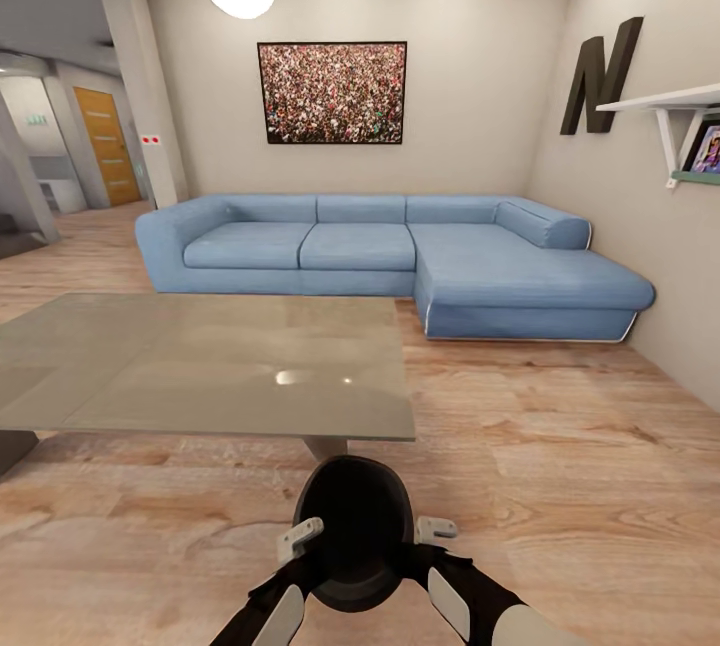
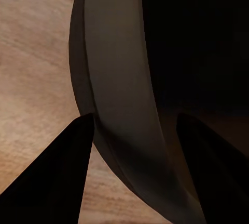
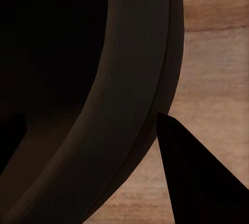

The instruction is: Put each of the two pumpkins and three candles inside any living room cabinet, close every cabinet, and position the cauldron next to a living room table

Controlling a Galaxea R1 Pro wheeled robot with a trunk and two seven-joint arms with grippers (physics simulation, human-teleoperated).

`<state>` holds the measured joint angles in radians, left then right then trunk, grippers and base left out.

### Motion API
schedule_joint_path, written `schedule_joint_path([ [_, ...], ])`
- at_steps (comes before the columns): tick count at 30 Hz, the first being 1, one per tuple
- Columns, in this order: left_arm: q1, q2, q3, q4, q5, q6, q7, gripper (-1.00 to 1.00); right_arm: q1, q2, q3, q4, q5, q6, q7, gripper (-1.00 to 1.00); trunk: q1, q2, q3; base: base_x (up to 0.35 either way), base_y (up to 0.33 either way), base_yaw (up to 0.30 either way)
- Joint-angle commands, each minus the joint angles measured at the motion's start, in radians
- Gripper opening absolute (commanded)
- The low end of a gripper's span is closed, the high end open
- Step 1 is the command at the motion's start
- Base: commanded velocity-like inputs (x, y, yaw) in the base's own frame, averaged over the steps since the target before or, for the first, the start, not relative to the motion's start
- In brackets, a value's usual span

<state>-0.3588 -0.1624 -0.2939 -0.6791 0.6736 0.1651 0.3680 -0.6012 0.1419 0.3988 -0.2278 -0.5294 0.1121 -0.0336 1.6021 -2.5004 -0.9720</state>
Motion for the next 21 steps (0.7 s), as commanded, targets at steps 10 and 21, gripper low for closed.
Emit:
schedule_joint_path([
  [10,0.0,0.001,-0.019,0.0,0.012,0.001,0.005,-1.0,-0.002,-0.001,0.028,-0.033,-0.023,0.004,0.0,-1.0,0.002,-0.002,-0.02,0.001,0.0,0.0],
  [21,0.0,0.001,-0.019,0.0,0.012,0.001,0.005,-1.0,-0.002,-0.001,0.028,-0.033,-0.023,0.004,0.0,-1.0,0.007,-0.004,-0.063,0.0,0.0,0.0],
])
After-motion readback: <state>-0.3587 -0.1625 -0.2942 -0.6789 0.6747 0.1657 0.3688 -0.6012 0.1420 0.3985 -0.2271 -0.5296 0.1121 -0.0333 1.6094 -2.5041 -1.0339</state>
